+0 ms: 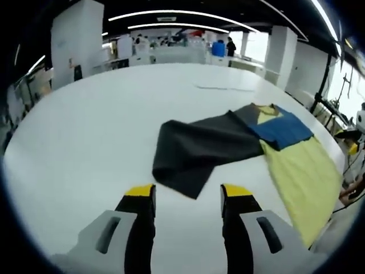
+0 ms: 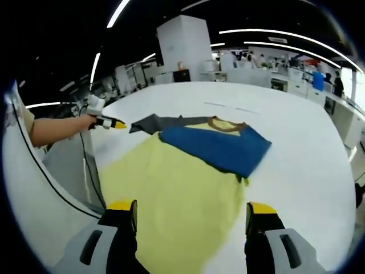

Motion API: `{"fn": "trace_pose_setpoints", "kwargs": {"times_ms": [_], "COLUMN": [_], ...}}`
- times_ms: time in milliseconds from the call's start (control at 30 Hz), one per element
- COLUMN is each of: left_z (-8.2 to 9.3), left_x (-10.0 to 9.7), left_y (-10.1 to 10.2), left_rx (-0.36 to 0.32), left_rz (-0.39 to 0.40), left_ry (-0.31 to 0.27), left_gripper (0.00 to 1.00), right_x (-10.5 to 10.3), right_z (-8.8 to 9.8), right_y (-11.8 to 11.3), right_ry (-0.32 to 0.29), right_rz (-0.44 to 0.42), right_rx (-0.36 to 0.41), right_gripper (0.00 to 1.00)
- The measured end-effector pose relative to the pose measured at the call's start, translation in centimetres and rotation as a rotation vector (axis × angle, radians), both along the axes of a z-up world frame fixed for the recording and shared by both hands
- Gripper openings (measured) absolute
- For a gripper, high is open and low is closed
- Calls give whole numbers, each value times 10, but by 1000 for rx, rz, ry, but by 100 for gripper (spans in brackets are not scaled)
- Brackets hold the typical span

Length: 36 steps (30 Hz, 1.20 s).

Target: Fold the garment on the visible template until the final outline fits inside the template.

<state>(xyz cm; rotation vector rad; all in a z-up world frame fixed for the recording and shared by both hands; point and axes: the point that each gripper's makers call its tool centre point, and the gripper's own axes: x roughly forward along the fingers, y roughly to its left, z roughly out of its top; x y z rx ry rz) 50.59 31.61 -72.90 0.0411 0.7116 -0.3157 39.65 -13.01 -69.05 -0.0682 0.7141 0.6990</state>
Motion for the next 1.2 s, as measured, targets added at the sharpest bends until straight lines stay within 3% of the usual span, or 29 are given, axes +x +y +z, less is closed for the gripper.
{"fn": "trace_pose_setpoints", "kwargs": {"times_ms": [700,1200], "left_z": [-24,-29], "left_x": [19,31], "left_y": [16,19], "left_rx": [30,5], "left_rz": [46,70], "left_ry": [72,80], "left_gripper": [31,23], "right_x": [-15,-17], "right_z": [-4,-5], "right_y": [-14,-21], "right_ry": [24,30], "right_rz": [-24,-50], "right_rx": [-35,-44], "right_gripper": [75,75]}}
